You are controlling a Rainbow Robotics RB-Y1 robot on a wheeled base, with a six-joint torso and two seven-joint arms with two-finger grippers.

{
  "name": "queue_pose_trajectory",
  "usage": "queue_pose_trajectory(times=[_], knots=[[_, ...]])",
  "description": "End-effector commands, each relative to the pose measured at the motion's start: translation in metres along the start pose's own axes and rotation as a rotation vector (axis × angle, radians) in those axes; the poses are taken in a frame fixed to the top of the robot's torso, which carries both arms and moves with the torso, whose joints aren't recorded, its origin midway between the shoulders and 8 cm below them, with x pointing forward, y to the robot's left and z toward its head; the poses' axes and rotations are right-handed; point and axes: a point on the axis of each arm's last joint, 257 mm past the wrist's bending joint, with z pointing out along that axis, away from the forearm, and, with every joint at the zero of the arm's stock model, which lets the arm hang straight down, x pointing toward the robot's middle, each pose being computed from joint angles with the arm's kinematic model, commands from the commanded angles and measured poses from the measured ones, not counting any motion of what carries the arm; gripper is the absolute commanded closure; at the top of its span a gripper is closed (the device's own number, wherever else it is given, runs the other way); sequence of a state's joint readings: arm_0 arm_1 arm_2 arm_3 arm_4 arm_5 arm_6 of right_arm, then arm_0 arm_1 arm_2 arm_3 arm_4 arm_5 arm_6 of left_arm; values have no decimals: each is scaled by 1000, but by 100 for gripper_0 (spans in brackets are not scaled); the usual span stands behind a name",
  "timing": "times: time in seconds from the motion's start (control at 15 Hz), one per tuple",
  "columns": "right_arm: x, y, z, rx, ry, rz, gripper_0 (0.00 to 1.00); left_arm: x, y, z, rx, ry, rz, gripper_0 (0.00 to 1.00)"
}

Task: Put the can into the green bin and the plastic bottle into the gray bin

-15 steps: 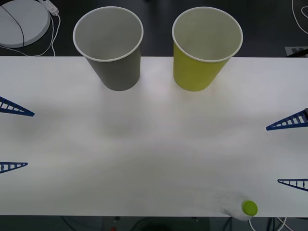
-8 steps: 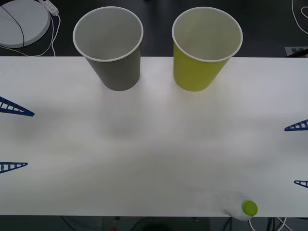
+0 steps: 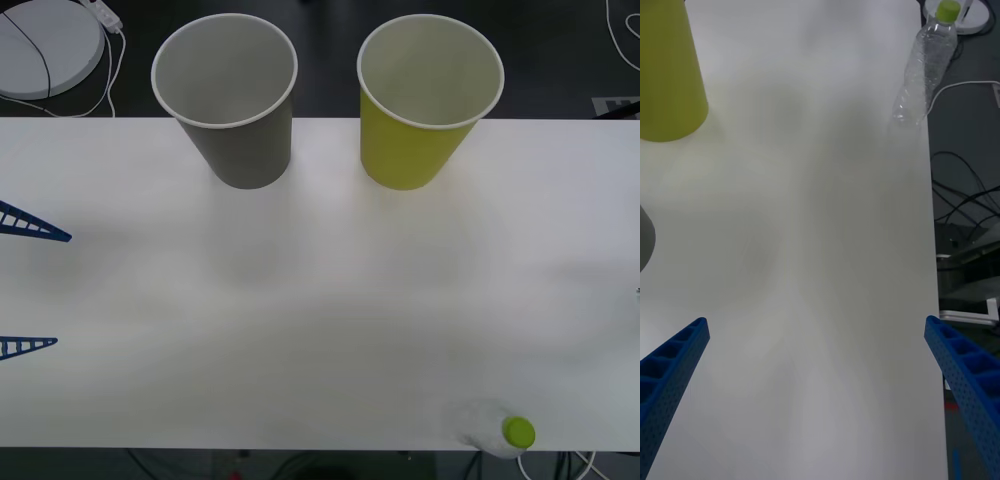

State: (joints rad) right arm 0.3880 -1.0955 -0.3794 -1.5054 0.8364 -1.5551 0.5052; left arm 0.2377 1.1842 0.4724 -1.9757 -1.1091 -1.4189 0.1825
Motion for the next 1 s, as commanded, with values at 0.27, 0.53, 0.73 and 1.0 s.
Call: queue_pose_trajectory(times=[0.27, 0.53, 0.73, 1.0], knots=[[50, 12, -30, 94, 46, 51, 0, 0, 0, 0, 0, 0, 0, 0], [73, 32, -29, 119, 38, 76, 0, 0, 0, 0, 0, 0, 0, 0], [84, 45, -18, 137, 22, 98, 0, 0, 0, 0, 0, 0, 0, 0], [92, 61, 1, 134, 10, 106, 0, 0, 0, 0, 0, 0, 0, 0]])
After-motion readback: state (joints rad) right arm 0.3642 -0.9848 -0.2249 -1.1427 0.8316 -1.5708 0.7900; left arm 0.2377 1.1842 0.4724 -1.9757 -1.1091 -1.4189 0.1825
